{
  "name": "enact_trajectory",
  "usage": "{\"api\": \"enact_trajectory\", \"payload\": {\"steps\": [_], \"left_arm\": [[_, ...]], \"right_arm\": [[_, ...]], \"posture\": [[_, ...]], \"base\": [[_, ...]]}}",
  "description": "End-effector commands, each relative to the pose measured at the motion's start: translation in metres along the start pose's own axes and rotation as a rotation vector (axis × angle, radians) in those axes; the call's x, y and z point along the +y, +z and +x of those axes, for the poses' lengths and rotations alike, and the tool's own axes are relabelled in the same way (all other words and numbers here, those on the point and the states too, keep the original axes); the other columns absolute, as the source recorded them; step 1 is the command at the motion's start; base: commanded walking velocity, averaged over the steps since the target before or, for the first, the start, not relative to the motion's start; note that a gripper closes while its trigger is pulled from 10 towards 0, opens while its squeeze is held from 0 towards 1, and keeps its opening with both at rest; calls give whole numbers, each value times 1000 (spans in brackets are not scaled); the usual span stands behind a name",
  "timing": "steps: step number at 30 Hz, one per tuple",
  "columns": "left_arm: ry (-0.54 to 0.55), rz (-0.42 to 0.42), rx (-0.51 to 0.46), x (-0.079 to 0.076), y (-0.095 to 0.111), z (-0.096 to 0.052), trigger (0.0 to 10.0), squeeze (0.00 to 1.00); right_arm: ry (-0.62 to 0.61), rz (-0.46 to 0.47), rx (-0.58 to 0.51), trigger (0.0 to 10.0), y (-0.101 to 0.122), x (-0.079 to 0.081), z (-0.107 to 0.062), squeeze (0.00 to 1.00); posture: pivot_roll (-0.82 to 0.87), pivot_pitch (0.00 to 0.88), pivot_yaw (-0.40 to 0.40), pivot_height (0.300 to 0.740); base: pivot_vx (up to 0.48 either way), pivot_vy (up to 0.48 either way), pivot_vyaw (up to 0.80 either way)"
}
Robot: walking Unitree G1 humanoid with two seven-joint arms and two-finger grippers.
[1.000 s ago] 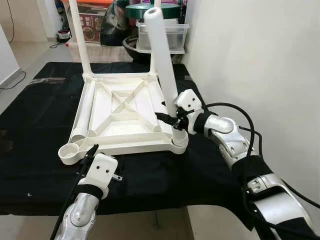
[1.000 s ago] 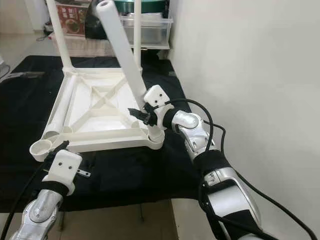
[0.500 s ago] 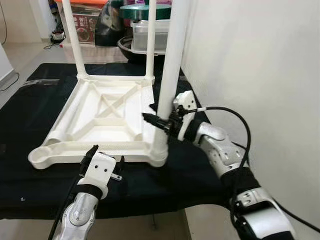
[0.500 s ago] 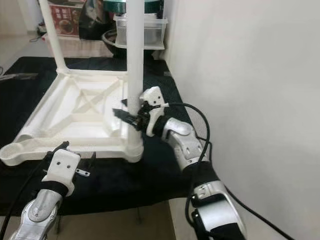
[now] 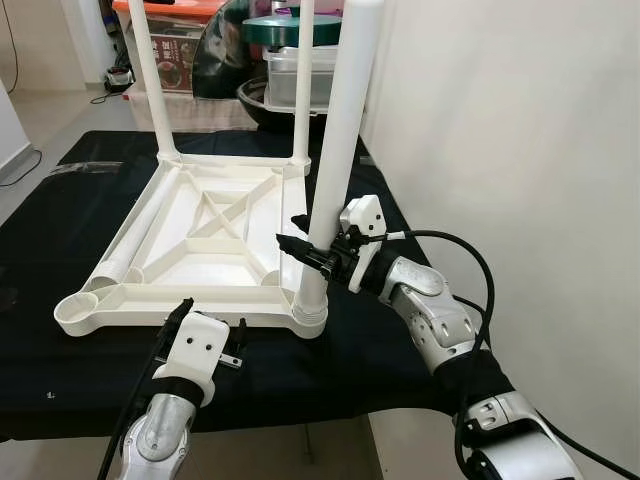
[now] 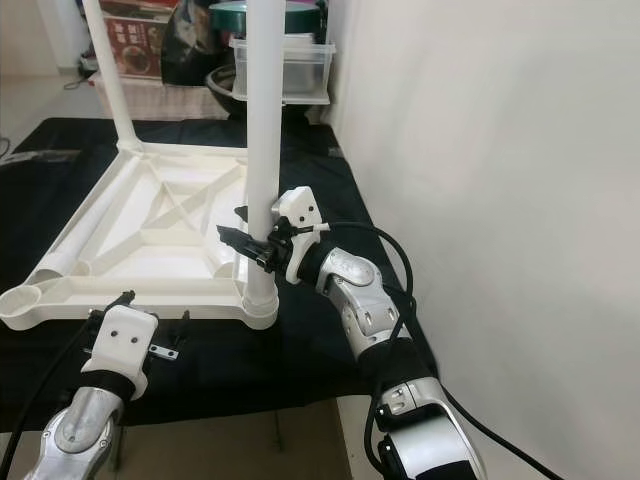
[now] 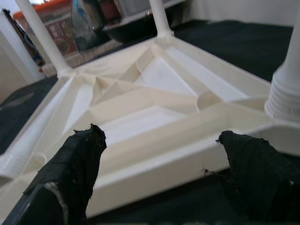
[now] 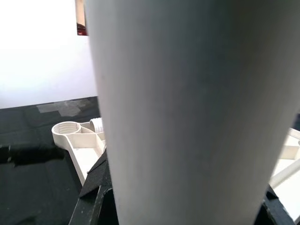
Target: Building children table
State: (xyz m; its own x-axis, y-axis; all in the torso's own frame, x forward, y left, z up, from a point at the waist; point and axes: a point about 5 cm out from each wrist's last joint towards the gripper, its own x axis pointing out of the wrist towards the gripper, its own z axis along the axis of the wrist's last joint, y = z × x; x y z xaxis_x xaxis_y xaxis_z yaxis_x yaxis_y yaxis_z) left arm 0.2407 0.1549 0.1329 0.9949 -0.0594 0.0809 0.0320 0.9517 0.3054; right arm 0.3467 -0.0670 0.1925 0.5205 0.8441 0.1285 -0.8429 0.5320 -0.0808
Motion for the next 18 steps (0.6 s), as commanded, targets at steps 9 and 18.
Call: {"api": "enact_trajectory", "payload": {"steps": [9,18], "left_arm": [[-5,-19,27,-2,-7,2,10000,0],[36,12,44,8,-9,0,10000,0]], "right_arm": [[-110,74,129,0,-24,-8,-2,0],[-614,286,179,0,-46,-19,-13,0]], "posture": [[43,0,-83,740],[51,0,-82,740]], "base": [[0,0,0],[0,0,0]]}}
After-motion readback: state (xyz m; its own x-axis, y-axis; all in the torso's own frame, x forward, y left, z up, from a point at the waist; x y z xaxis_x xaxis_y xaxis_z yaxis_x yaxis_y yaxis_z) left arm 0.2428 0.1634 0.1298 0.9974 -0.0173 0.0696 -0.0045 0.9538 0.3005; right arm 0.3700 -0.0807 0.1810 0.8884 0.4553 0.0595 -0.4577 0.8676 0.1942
